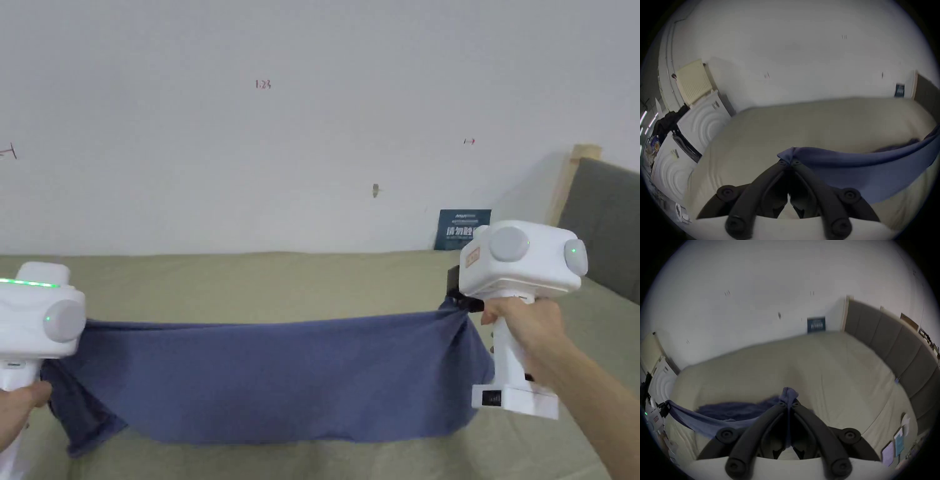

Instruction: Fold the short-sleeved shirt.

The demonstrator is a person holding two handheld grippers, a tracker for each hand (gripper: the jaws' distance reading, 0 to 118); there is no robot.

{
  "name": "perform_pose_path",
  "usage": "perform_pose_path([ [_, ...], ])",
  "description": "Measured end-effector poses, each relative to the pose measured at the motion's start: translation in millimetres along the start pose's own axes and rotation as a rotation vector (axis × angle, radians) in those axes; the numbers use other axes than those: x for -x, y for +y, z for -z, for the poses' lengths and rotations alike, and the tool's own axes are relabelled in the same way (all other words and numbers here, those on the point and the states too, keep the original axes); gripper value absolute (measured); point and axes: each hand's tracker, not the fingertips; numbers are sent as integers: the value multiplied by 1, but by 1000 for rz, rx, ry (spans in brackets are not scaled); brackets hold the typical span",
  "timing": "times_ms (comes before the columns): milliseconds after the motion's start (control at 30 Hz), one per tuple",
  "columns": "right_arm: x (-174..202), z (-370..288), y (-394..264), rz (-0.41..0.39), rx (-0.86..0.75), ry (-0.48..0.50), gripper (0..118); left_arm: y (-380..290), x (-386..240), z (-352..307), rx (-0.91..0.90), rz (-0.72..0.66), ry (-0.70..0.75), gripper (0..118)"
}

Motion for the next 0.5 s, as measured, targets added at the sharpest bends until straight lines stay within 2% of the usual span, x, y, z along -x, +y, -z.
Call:
perform_pose_path([
  [133,0,48,-55,-57,118,-32,0,-43,-14,35,89,26,-23,0],
  [233,-2,33,-91,-23,147,-11,0,-65,-7,42,128,-6,-49,0],
  [367,-18,14,-112,-5,139,6,0,-90,14,12,108,-56,-88,0],
  [500,-38,-29,-142,40,100,70,0,-122,36,-39,88,-42,-101,0],
])
